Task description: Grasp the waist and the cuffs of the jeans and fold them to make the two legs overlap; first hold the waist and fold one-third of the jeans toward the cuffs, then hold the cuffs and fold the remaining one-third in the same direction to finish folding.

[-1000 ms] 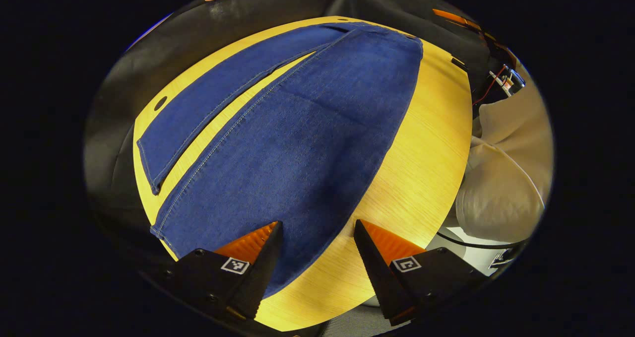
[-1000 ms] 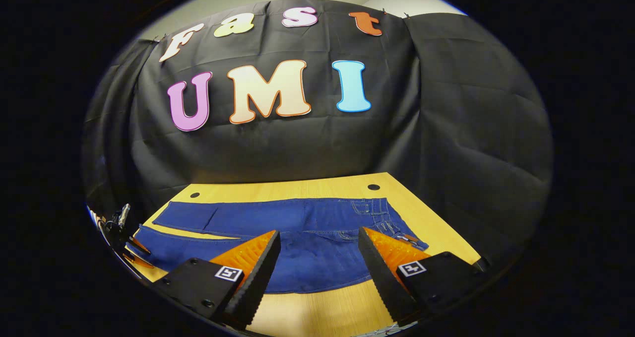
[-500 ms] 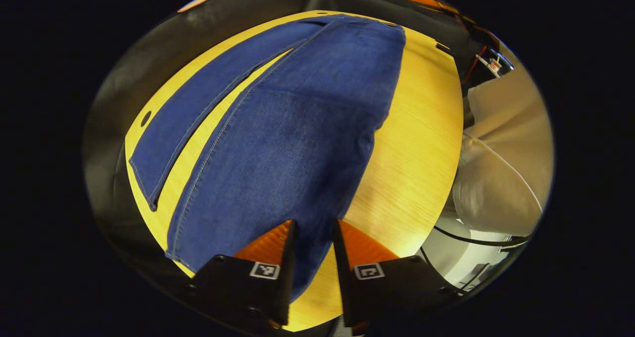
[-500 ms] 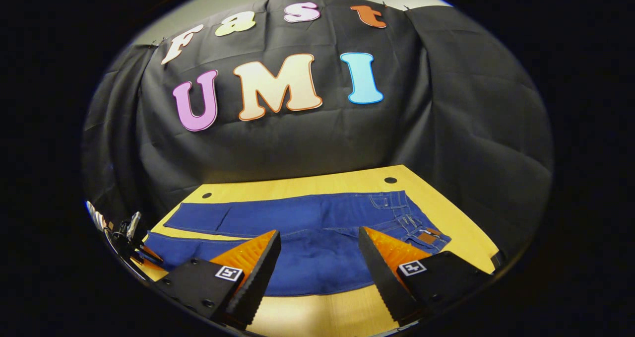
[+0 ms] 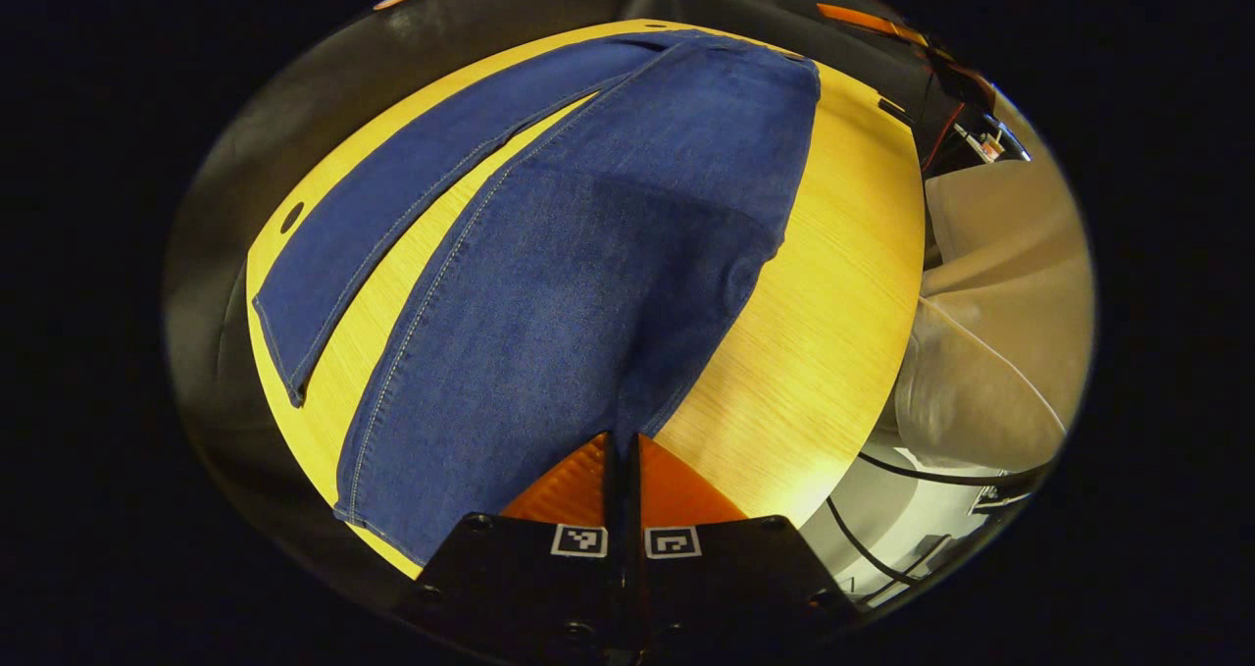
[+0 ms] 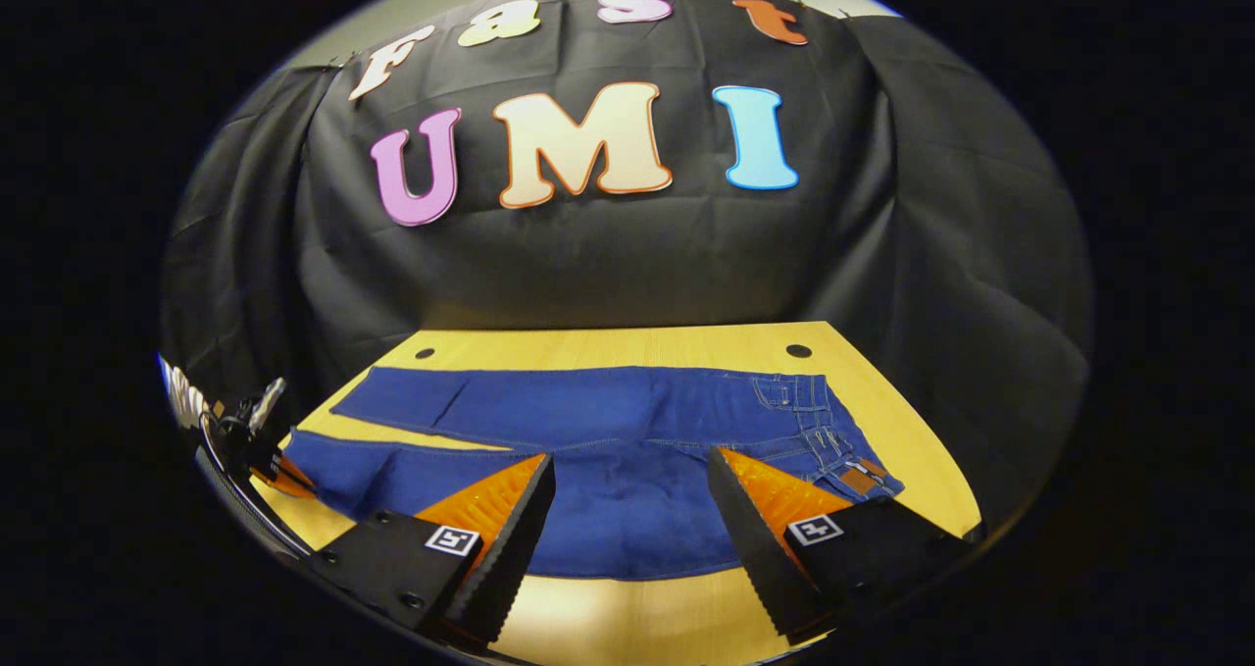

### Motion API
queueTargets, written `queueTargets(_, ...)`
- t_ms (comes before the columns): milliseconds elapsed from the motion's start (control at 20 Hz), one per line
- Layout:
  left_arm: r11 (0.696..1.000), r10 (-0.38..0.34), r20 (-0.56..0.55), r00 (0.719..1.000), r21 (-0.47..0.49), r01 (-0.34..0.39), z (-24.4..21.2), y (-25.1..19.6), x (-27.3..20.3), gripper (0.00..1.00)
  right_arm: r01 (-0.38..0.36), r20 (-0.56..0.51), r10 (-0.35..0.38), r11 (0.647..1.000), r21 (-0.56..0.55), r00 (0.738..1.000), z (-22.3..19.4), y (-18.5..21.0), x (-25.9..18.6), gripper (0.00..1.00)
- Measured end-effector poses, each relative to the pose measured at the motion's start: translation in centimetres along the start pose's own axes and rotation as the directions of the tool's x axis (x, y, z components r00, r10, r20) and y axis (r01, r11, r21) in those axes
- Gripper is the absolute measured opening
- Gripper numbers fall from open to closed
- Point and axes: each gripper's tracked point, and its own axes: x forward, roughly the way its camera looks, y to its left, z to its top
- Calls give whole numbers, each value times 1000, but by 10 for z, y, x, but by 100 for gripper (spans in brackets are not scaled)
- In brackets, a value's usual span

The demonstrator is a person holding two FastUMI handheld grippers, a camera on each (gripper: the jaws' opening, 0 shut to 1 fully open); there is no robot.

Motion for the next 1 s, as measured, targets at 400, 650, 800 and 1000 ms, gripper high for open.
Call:
queueTargets(400,998,44,-93,995,-47,-49,1,2,3,0,-185,-301,120,962,-199,946,-69,-67,19,98)
queueTargets(650,995,51,-118,992,-81,-61,2,3,4,0,-368,-534,156,874,-317,831,-123,-94,31,98)
queueTargets(800,993,67,-126,990,-91,-79,2,3,5,0,-454,-617,201,844,-286,761,-144,-91,43,95)
queueTargets(1000,990,75,-145,987,-104,-90,2,3,7,0,-517,-689,191,800,-304,699,-161,-97,52,94)
